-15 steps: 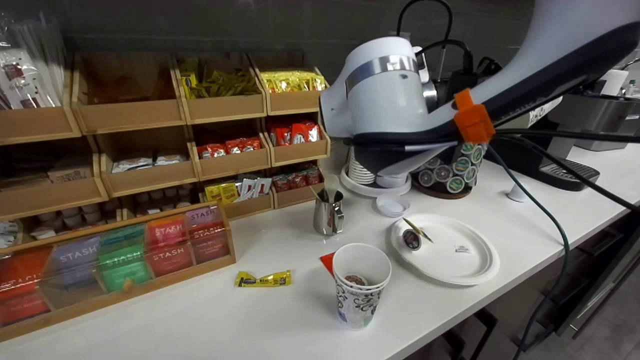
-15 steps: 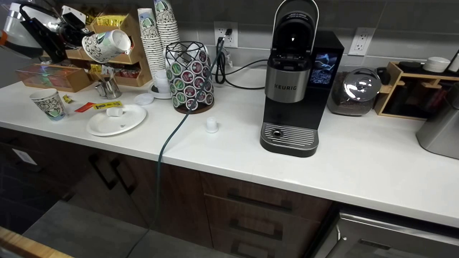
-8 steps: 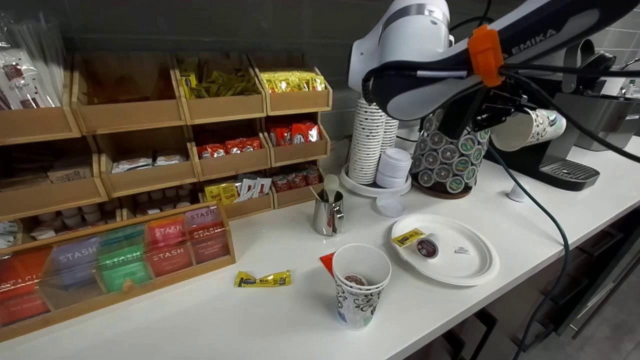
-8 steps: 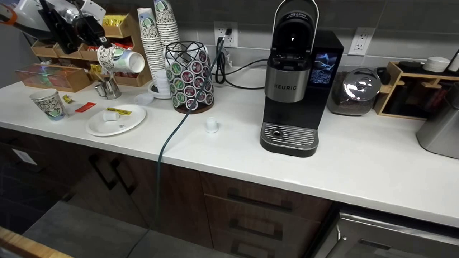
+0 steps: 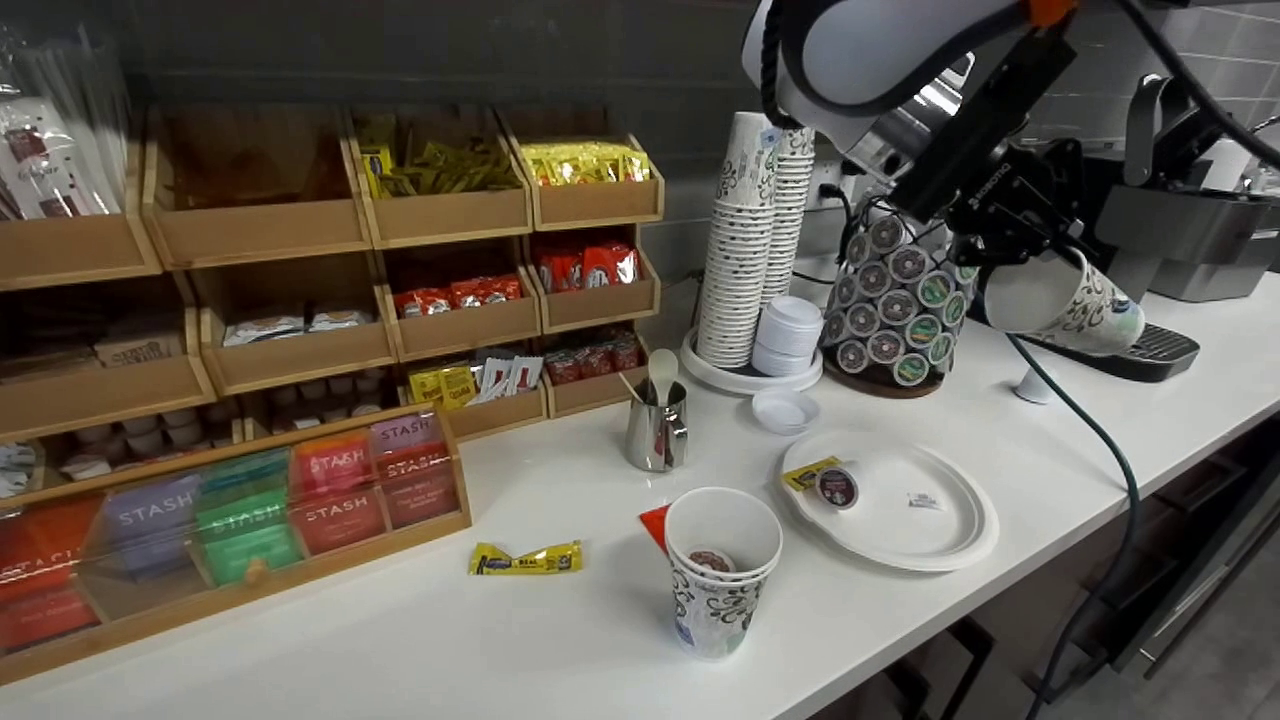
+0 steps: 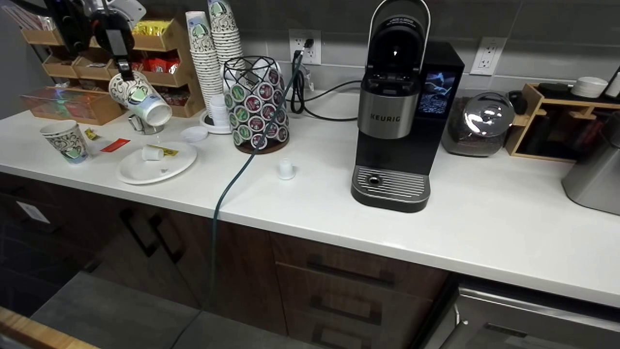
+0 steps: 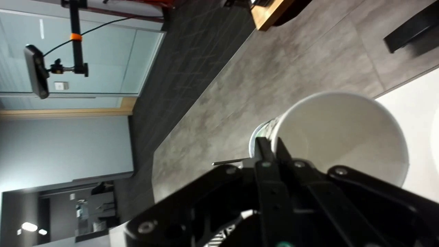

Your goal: Pour the yellow sachet out of the coffee cup on the right and onto the white plate.

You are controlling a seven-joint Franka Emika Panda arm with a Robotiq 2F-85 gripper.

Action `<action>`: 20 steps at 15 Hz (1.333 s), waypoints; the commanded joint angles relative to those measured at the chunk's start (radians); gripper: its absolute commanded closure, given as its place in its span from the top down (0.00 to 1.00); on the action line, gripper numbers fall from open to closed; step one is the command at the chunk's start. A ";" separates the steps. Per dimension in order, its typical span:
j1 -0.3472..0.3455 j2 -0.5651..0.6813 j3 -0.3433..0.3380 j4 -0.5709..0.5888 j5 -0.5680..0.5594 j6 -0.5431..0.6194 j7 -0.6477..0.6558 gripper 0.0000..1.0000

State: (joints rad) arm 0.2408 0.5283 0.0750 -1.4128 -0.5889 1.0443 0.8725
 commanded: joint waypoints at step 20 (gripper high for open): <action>-0.150 -0.271 -0.057 -0.512 0.605 0.726 -0.016 0.01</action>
State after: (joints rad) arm 0.1170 0.2182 0.0415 -1.9350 -0.0620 1.7215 0.8166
